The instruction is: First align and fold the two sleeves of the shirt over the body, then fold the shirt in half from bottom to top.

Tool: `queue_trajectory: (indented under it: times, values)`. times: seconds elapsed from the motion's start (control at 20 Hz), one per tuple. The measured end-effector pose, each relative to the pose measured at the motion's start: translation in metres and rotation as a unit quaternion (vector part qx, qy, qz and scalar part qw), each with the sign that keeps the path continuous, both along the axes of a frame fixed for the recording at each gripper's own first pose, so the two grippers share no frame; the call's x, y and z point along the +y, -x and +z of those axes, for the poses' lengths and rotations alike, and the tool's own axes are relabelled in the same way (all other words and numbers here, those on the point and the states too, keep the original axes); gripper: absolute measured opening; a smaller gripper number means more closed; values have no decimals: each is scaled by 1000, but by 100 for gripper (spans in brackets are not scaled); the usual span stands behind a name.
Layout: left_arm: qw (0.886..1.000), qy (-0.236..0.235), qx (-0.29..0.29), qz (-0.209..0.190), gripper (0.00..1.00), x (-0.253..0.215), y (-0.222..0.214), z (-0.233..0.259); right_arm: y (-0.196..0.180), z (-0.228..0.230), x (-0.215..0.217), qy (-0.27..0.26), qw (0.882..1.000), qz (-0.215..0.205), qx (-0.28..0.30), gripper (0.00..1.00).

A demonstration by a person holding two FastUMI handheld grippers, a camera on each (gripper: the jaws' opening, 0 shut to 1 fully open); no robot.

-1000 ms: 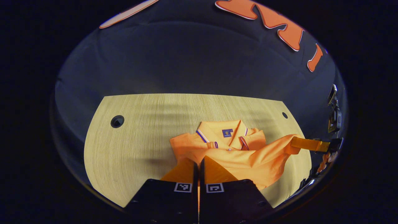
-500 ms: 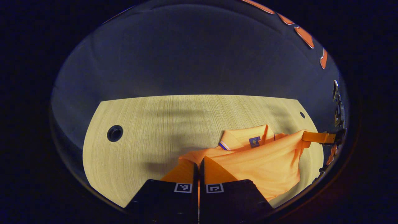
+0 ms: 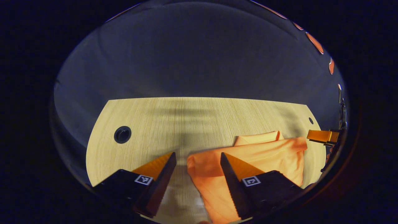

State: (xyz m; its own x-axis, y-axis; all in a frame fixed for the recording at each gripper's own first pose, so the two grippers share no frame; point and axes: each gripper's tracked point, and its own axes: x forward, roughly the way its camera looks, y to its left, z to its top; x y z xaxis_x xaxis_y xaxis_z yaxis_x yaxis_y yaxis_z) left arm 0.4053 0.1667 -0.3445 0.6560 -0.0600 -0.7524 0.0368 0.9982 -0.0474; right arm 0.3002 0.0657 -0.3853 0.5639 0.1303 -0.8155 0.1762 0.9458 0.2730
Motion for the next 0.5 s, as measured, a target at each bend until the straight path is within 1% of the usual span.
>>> queue_trajectory:
  times: [0.05, 0.15, 0.3, 0.5]
  values:
    - [1000, 6, -7, 5, 96, -1, 3, 9, 1, 8, 1, 8, 1000, 6, -10, 99]
    - [1000, 8, -26, 9, 97, -4, 13, 29, 6, 27, 2, 21, 999, 21, -33, 99]
    - [999, -4, -46, 19, 99, 0, 29, 49, 20, 70, 10, 22, 997, 45, -62, 99]
    - [997, 2, -66, 31, 99, -7, 59, 75, 40, 111, 22, 39, 991, 71, -102, 99]
